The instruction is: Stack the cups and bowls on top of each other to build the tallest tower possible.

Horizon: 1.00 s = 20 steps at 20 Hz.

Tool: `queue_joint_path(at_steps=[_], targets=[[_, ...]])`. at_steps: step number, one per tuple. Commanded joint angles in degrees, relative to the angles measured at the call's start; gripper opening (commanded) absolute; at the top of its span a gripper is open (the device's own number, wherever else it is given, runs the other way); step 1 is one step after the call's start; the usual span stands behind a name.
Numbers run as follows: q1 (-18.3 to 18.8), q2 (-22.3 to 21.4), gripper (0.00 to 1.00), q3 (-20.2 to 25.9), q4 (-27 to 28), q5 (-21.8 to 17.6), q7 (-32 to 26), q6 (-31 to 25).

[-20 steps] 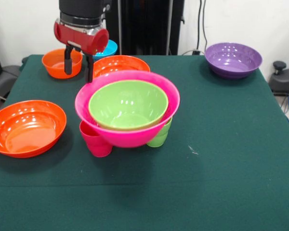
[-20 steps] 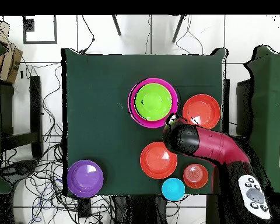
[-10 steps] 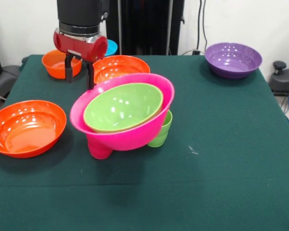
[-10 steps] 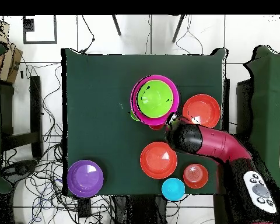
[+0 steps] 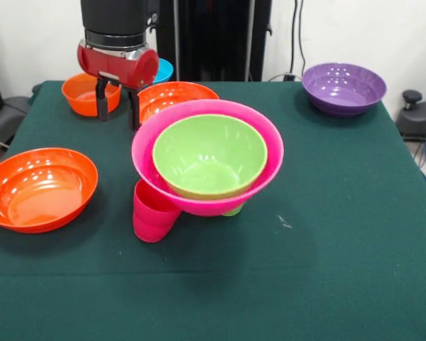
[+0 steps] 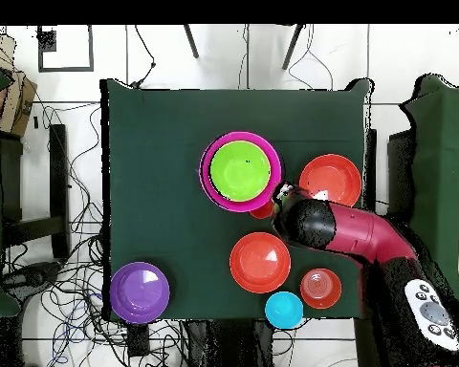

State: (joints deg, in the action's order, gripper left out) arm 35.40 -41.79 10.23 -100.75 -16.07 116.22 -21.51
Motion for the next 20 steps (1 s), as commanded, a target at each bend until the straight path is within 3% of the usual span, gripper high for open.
queue_joint_path(at_steps=[1,9,20], targets=[[-1.5,-1.6,1.0,5.4,-0.4,-4.6,-7.6,-5.7],[-3.5,-4.8,1.0,4.3,-1.1,-3.5,-6.4,-9.1],[-3.4,-8.9,1.0,4.5,-3.4,-2.6,-6.3,-12.8]])
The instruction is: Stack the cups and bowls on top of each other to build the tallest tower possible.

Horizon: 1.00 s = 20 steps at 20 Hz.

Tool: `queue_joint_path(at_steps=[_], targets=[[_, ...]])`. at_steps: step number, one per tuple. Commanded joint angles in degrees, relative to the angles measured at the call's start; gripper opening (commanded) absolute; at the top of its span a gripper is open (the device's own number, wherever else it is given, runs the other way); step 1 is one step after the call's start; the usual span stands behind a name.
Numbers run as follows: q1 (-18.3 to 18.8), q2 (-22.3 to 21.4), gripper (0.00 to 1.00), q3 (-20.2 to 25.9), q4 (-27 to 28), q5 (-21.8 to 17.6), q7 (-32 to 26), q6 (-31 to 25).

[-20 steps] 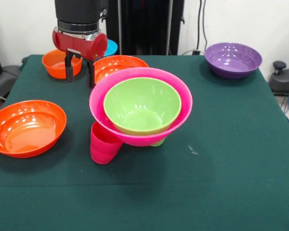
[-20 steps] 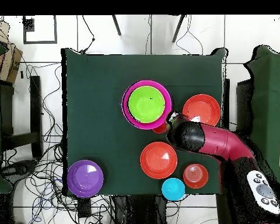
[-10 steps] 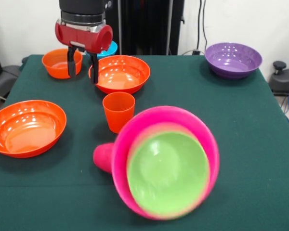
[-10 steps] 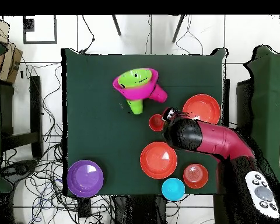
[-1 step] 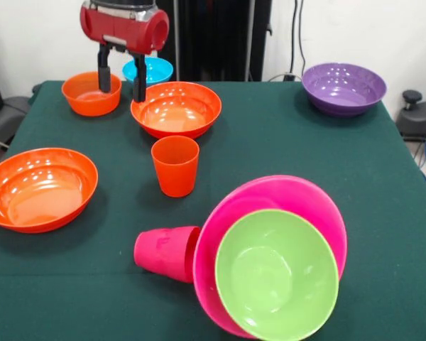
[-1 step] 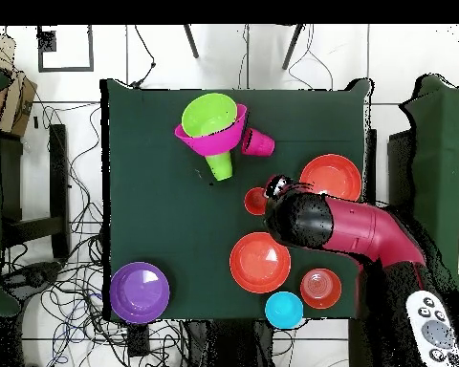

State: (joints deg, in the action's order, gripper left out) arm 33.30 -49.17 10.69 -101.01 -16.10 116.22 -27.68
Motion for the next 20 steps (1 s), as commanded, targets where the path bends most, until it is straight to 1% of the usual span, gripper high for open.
queue_joint_path(at_steps=[1,7,13,16,20], targets=[[-1.2,-1.3,1.0,4.2,-3.1,-2.6,-6.3,-6.4],[-1.1,0.7,1.0,4.4,-2.0,-3.2,-5.3,-4.4],[-1.3,2.9,1.0,4.2,-2.1,-5.1,-4.4,0.7],[-1.3,3.7,1.0,4.6,-1.5,-5.3,-4.8,1.0],[-1.6,5.9,1.0,4.8,-0.5,-5.6,-4.3,2.6]])
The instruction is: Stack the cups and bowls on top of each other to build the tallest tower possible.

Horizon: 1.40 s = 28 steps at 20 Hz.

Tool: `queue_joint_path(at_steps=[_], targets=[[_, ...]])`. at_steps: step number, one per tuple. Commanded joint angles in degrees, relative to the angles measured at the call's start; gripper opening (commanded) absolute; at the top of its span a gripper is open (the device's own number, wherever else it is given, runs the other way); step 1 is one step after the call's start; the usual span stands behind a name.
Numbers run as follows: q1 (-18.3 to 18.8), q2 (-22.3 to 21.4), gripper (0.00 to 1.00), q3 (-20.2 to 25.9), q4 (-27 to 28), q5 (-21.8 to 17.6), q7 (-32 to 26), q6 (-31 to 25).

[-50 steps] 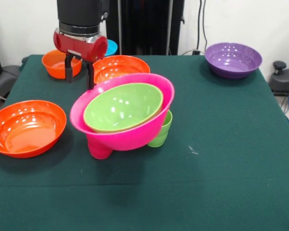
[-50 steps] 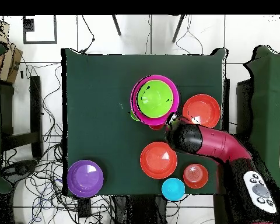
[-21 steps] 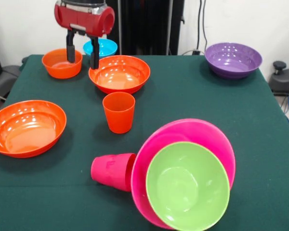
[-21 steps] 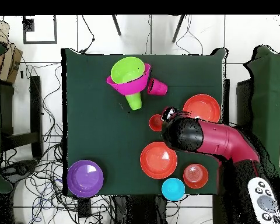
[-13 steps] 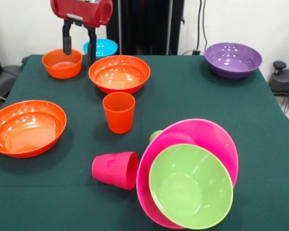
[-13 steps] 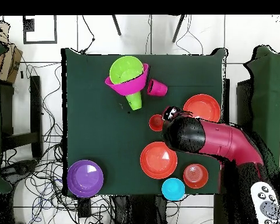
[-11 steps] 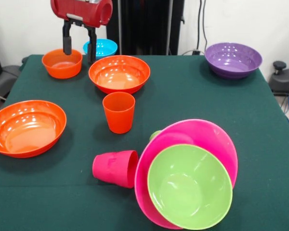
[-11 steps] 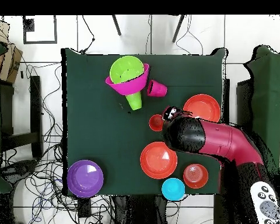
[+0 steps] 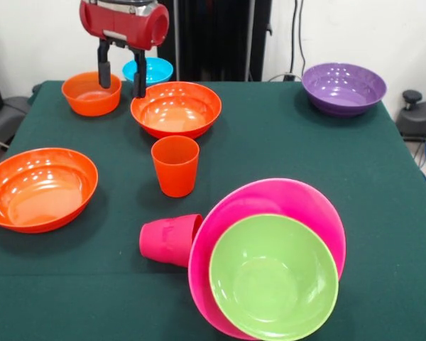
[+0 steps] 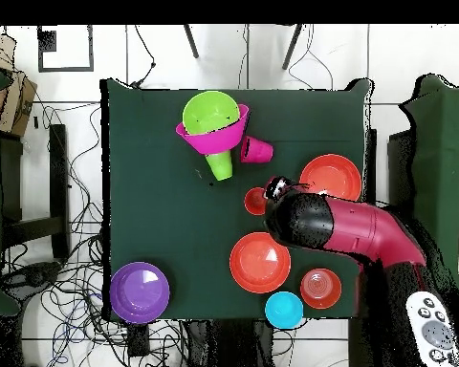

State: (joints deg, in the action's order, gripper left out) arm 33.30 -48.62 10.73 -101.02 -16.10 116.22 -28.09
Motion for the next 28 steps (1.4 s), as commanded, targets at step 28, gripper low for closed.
queue_joint_path(at_steps=[28], targets=[[-5.6,-5.4,1.0,4.3,-10.8,-5.2,0.8,6.5]])
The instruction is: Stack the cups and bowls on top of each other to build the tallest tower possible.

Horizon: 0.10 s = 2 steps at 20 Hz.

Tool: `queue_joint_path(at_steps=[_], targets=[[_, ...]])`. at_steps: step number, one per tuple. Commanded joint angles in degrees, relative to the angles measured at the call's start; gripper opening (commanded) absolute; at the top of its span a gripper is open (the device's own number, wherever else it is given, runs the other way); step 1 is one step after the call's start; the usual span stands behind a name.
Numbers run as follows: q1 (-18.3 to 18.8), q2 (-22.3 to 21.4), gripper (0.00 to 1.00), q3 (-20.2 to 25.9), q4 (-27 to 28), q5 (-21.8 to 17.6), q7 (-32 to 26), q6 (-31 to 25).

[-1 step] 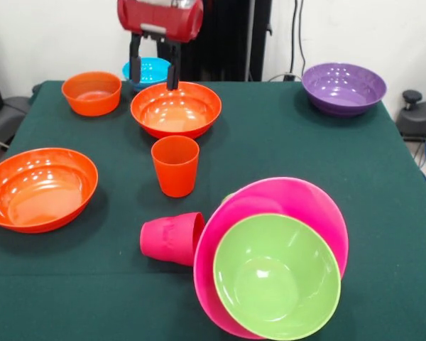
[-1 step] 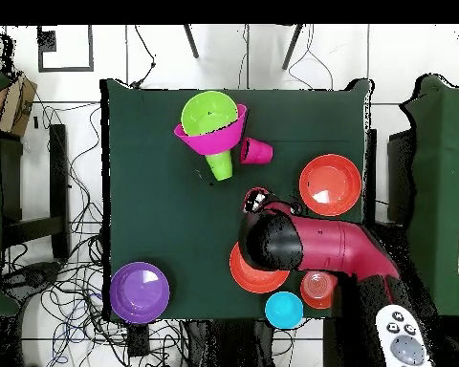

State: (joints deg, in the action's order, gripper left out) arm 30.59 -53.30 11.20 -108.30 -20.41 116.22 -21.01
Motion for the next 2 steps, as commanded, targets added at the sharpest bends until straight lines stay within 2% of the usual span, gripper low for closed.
queue_joint_path(at_steps=[1,2], targets=[[-3.5,-0.3,1.0,3.6,-2.9,-0.9,1.1,-0.7],[-4.3,-0.2,1.0,3.2,-2.4,-0.7,1.3,-2.3]])
